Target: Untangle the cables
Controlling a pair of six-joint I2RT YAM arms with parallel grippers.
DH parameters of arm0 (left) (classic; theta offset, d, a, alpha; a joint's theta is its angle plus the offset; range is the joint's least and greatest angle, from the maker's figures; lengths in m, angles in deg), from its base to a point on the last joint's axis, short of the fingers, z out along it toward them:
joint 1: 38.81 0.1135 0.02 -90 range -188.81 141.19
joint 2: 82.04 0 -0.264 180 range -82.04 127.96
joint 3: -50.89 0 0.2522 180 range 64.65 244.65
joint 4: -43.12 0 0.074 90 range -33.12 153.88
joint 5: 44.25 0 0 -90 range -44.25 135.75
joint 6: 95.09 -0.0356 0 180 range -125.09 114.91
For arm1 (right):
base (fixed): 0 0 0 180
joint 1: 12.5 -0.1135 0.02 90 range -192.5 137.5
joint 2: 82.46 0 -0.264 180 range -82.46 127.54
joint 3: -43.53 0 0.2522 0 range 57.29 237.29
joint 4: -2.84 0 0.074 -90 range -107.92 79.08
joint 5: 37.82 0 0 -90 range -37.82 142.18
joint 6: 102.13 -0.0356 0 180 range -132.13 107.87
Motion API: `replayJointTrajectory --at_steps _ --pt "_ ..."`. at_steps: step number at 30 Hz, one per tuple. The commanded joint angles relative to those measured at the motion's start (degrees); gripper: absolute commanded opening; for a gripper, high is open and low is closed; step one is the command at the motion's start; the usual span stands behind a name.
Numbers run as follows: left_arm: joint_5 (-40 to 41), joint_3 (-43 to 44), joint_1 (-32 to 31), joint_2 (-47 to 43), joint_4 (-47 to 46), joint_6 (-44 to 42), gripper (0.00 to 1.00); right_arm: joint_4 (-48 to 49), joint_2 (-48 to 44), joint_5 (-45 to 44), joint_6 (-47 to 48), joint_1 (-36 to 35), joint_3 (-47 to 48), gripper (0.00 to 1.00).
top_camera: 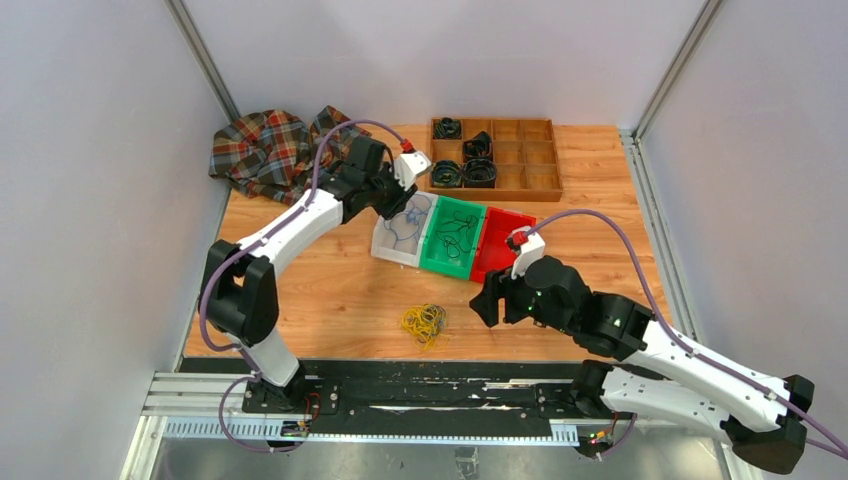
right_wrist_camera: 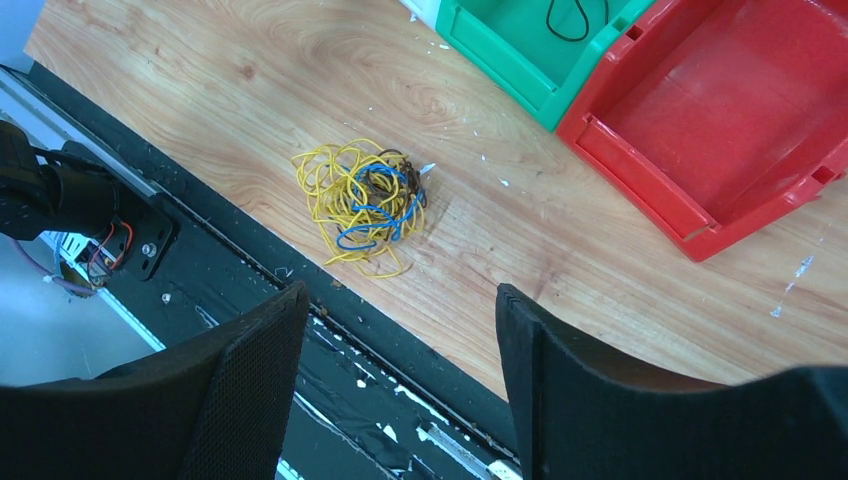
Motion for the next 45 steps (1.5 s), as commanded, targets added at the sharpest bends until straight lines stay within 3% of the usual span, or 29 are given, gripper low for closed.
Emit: replayJointTrajectory --at_steps 1,4,7,11,15,23,28,31,39,45 --pt "-4.09 -1.10 0.70 -3.81 2.07 -0.12 0.49 -2.31 0.24 0.44 -0.16 0.76 2.78 0.69" --pt "-5.71 -0.82 0.73 -4.99 3.52 -0.76 0.60 -2.36 1.30 1.02 -0.19 1.04 3.09 0.69" --pt "-7.38 1.53 0.73 -4.51 5.09 -0.92 0.61 -2.36 2.81 1.85 -0.54 1.29 3.02 0.69" --pt "-20.46 9.01 0.52 -3.23 23.15 -6.74 0.80 -1.89 5.78 3.96 -1.14 1.91 2.48 0.69" --pt "-24.61 3.07 -1.23 -8.21 28.21 -10.22 0.83 1.46 8.64 6.17 -1.16 2.48 0.51 0.68" --pt "-22.39 -10.27 -11.14 -13.42 27.83 -10.18 0.78 5.27 9.57 7.21 -1.91 3.62 -2.30 0.64" --pt "-18.27 -16.61 -12.91 -14.28 22.42 -12.40 0.77 5.29 7.47 5.15 -2.10 3.63 -3.98 0.61" --pt "-15.26 -18.70 -12.98 -13.22 16.38 -9.37 0.74 5.40 5.74 3.97 -2.65 3.62 -5.28 0.59" --pt "-21.69 -19.66 -12.98 -9.16 8.99 -5.66 0.64 6.99 3.47 3.69 -3.60 3.62 -7.24 0.56" --pt "-25.74 -18.31 -12.98 -5.89 15.01 -12.30 0.60 7.14 2.94 3.45 -3.82 3.63 -7.81 0.53"
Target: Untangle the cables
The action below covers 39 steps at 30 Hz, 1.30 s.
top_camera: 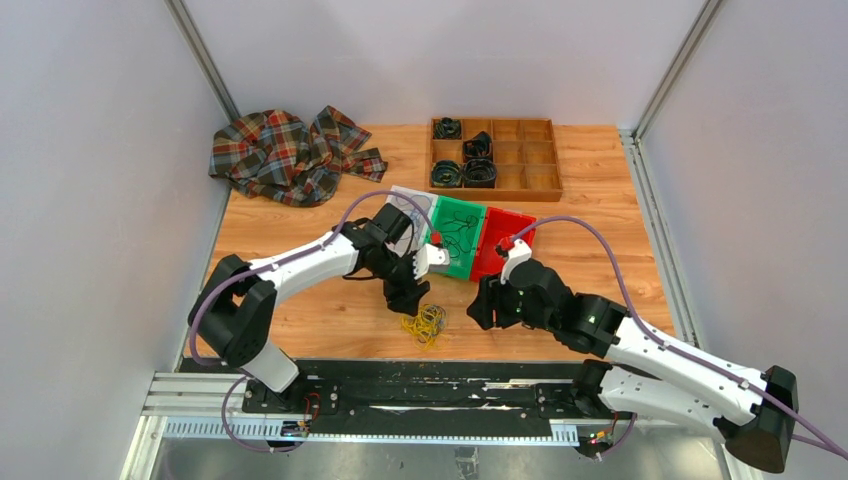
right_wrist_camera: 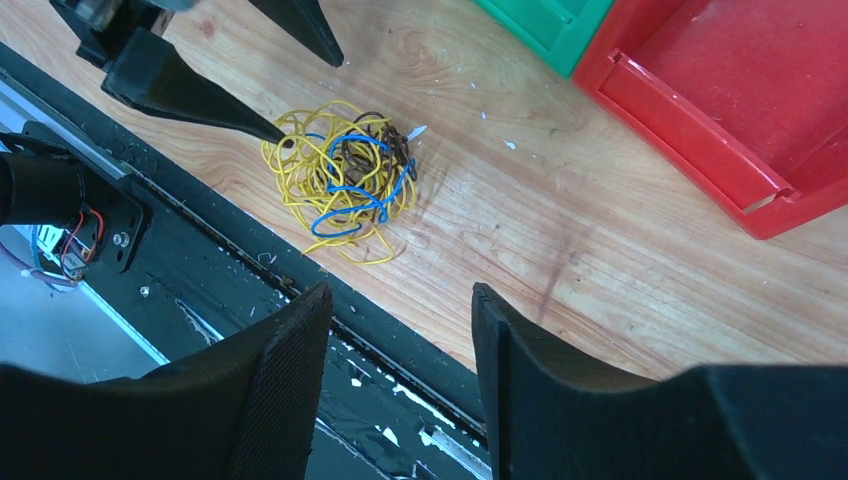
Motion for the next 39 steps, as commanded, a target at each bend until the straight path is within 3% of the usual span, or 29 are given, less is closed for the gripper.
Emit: replayJointTrajectory --at_steps 1,6,15,19,24,32,39 --pt "-4.07 1.02 -0.43 1.58 4.23 -6.96 0.60 0.99 -1.26 -1.52 -0.83 0.74 -1.00 0.53" --pt "-1.81 2.31 -0.43 2.77 6.63 -11.78 0.58 1.42 -1.03 -1.77 -0.83 0.74 -0.64 0.51" --pt "-2.25 3.36 -0.43 4.38 2.50 -6.31 0.26 3.17 -1.62 -1.38 -1.92 0.70 -1.27 0.43" --pt "-2.54 4.39 -0.43 1.93 6.10 -5.99 0.12 3.53 -2.22 -1.65 -2.05 0.75 -1.63 0.41" --pt "-0.87 7.72 -0.28 -5.43 12.66 -4.40 0.02 6.27 -2.08 -2.63 -1.19 0.72 -1.55 0.41" --pt "2.82 15.96 -0.34 -17.89 21.69 0.53 0.01 9.18 2.43 -0.93 2.35 0.47 3.65 0.68" --pt "5.87 22.62 -0.34 -20.14 21.75 8.70 0.01 16.92 5.15 -2.08 7.67 -4.40 10.11 0.73"
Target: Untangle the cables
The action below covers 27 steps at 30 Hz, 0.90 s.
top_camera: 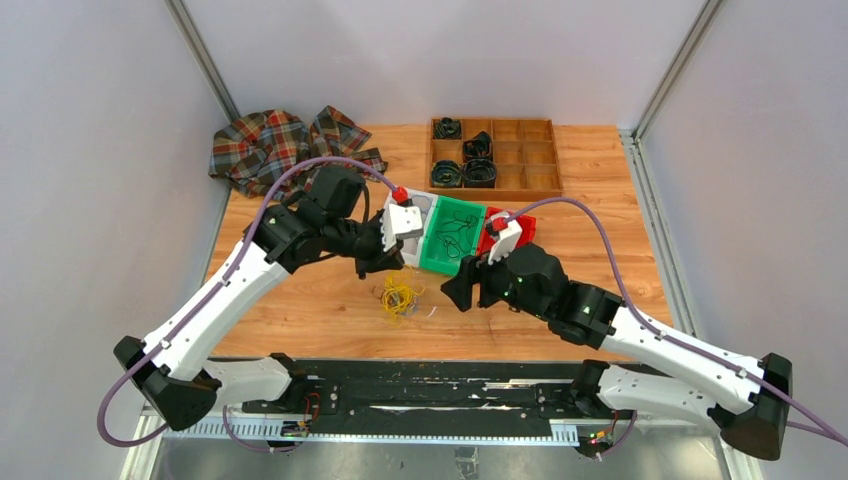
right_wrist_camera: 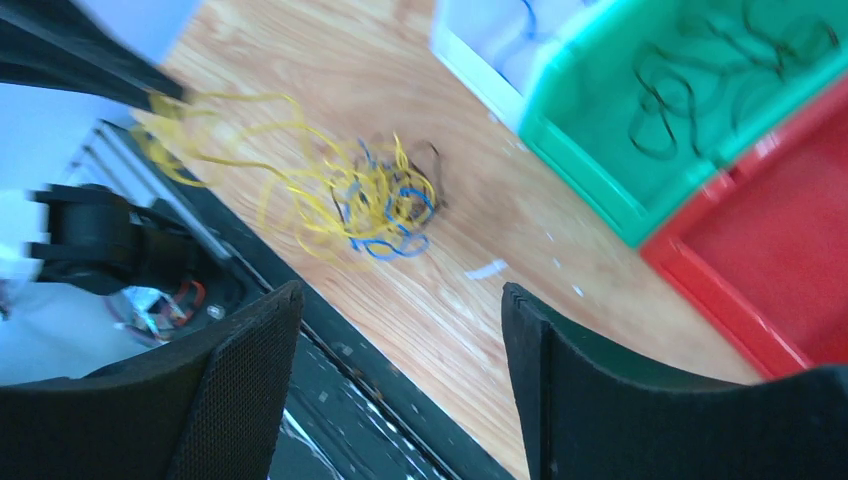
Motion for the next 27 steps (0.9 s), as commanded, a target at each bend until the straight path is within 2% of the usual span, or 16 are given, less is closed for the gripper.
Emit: replayJointTrajectory --at_steps 1,5,10,14,27 --pt "2.88 4.72 -0.32 0.45 1.75 7.13 0.01 9.54 1.52 -0.82 4.70 -3.56 5.03 0.73" --pt "3.36 6.19 -0.32 0.33 1.75 9.16 0.00 14.28 4.85 0.05 6.92 -6.06 6.83 0.73" --pt "2.87 7.67 -0.28 -0.78 1.75 10.24 0.01 16.08 8.60 -3.90 8.68 -7.91 9.16 0.73" --pt "1.09 8.98 -0.32 -1.03 2.23 10.85 0.00 20.18 10.27 -5.17 8.92 -7.92 9.23 0.70" --pt "-3.91 12.38 -0.32 0.12 5.61 11.08 0.00 25.10 13.96 -13.73 8.24 -7.91 9.27 0.59"
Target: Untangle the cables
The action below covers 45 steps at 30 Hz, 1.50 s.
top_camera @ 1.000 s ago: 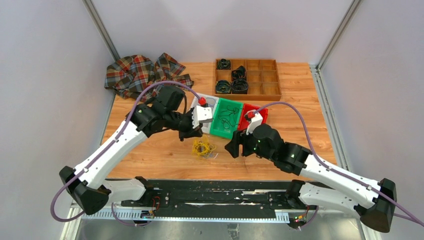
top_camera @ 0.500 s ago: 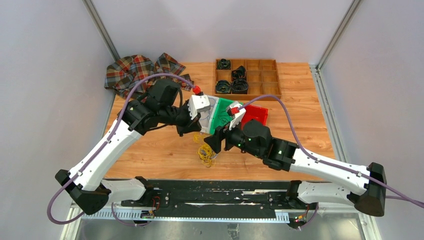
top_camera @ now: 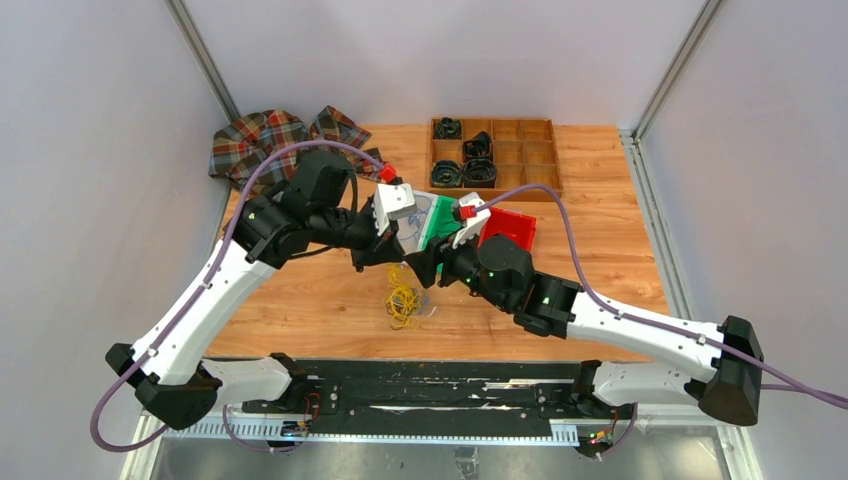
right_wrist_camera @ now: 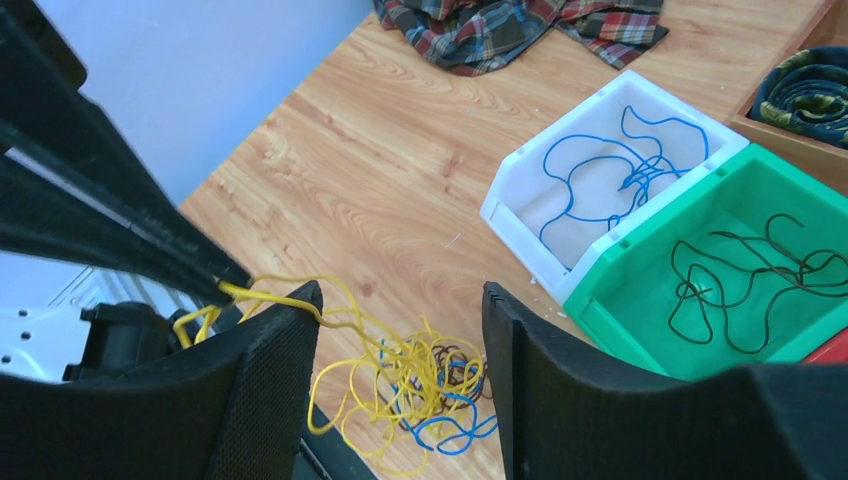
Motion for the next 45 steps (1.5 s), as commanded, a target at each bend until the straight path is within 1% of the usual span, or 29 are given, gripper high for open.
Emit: replayJointTrajectory --at_steps 1,5,10,17,21,27,31,37,41,45 --pt "-3.58 2.57 -0.34 0.09 2.61 0.04 0.00 4.23 1.23 -6.31 0.14 -0.81 1.21 0.58" --pt "-5.17 3.91 -0.34 1.11 4.71 -1.23 0.00 4.91 2.75 -12.18 -1.92 -0.81 1.41 0.54" --pt "-9.21 5.97 -0.34 1.39 5.93 -1.37 0.00 6.39 4.87 -14.02 -2.78 -0.81 1.73 0.54" --pt "-11.23 11.23 -0.34 3.87 10.28 -4.43 0.00 8.33 9.55 -13.39 -3.73 -0.81 1.92 0.54" --pt "-12.18 13.55 -0.34 4.50 11.70 -5.12 0.00 11.54 9.72 -12.49 -4.47 -0.81 -0.59 0.54" --pt "-11.86 17.72 -0.34 5.14 11.70 -5.67 0.00 12.47 8.67 -11.16 -6.57 -0.81 -3.75 0.57" --pt "-10.08 21.19 -0.34 5.58 11.74 -6.22 0.00 12.40 5.46 -8.79 -8.01 -0.74 -7.36 0.58" --pt "-6.33 21.60 -0.34 4.86 11.74 -9.02 0.00 10.87 -5.86 -6.18 -6.57 0.05 -12.27 0.60" --pt "-4.49 21.67 -0.34 4.80 11.74 -10.66 0.00 7.82 -11.87 -4.60 -4.98 0.07 -12.71 0.62" --pt "-2.67 21.93 -0.34 5.49 11.74 -10.62 0.00 7.86 -14.73 -1.39 -2.66 -0.02 -12.19 0.67"
